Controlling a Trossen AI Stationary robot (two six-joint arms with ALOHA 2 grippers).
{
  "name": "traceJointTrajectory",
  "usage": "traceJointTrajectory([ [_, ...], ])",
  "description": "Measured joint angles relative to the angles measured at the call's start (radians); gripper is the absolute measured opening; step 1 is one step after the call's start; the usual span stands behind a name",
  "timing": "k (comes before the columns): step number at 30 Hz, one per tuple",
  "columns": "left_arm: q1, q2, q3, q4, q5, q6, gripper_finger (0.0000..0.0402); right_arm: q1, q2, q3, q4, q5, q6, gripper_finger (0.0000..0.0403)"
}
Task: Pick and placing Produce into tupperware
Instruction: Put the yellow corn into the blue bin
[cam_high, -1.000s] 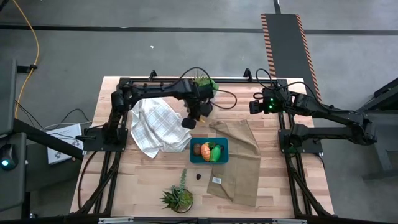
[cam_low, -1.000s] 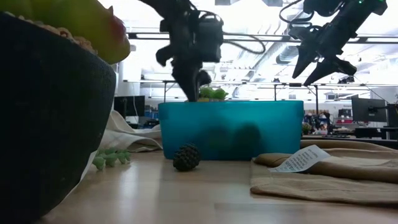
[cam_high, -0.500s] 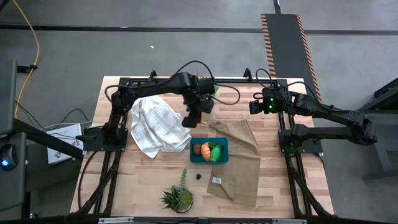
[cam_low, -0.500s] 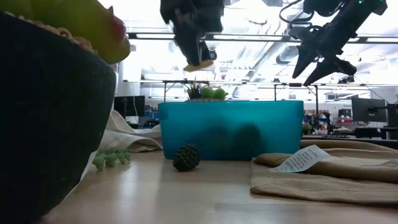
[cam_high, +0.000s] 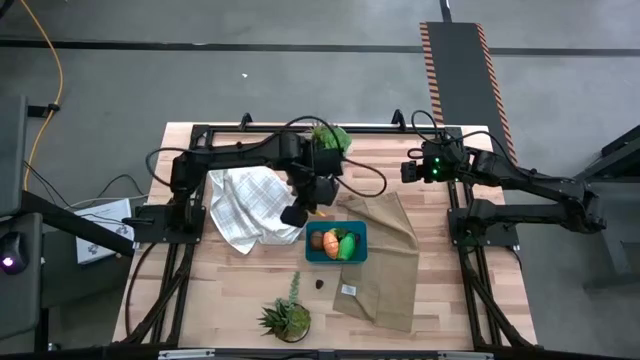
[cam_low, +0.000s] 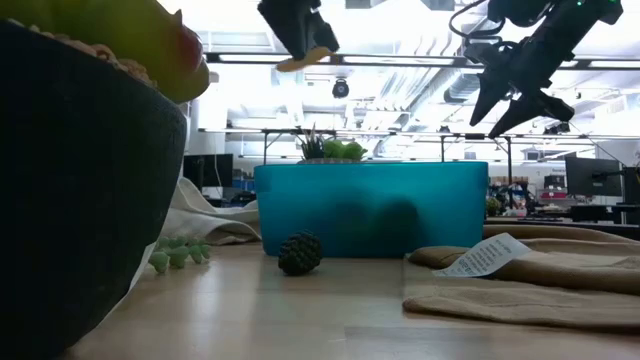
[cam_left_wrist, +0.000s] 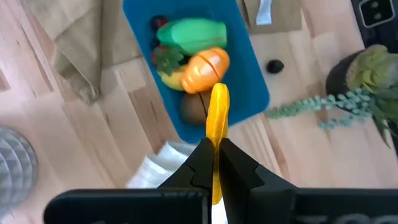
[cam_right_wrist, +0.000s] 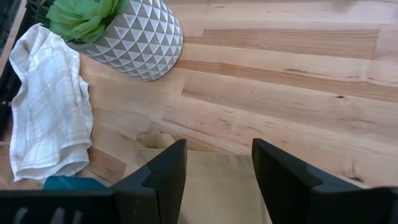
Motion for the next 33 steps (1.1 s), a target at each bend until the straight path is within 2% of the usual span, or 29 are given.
traceJointTrajectory([
  [8, -0.025, -0.008, -0.003, -0.086, 0.004, -0.145, 0.0005, 0.0, 0.0, 0.0, 0.004, -0.002, -0.002, 0.0174],
  [18, -0.095, -0.007, -0.018, 0.054, -0.008, -0.347, 0.0005, 0.013, 0.0, 0.0, 0.005, -0.08, -0.118, 0.0174],
  [25, -0.124, -0.007, -0.018, 0.198, -0.076, -0.513, 0.0005, 0.057, 0.0, 0.0, 0.005, -0.124, -0.212, 0.0174],
  [28, -0.129, 0.002, -0.017, 0.23, -0.09, -0.543, 0.0005, 0.074, 0.0, 0.0, 0.005, -0.142, -0.235, 0.0174],
  [33, -0.138, 0.032, -0.023, 0.28, -0.196, -0.553, 0.0005, 0.11, 0.0, 0.0, 0.002, -0.148, -0.254, 0.0174],
])
